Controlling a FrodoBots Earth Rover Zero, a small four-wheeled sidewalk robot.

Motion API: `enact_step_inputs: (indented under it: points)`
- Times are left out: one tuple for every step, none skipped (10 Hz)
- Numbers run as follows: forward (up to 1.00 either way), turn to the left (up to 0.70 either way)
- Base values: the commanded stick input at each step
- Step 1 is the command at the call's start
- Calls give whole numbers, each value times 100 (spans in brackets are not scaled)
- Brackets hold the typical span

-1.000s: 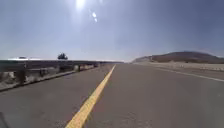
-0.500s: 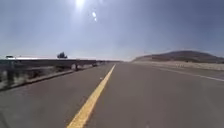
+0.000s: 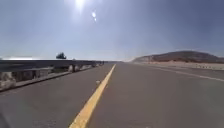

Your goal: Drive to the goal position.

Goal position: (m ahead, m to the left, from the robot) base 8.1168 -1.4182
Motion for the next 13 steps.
enact_step_inputs:
  points:
    - [85, 0]
    - [85, 0]
    - [85, 0]
    - [85, 0]
    - [85, 0]
    - [85, 0]
    - [85, 0]
    - [85, 0]
    - [85, 0]
    - [85, 0]
    - [85, 0]
    - [85, 0]
    - [85, 0]
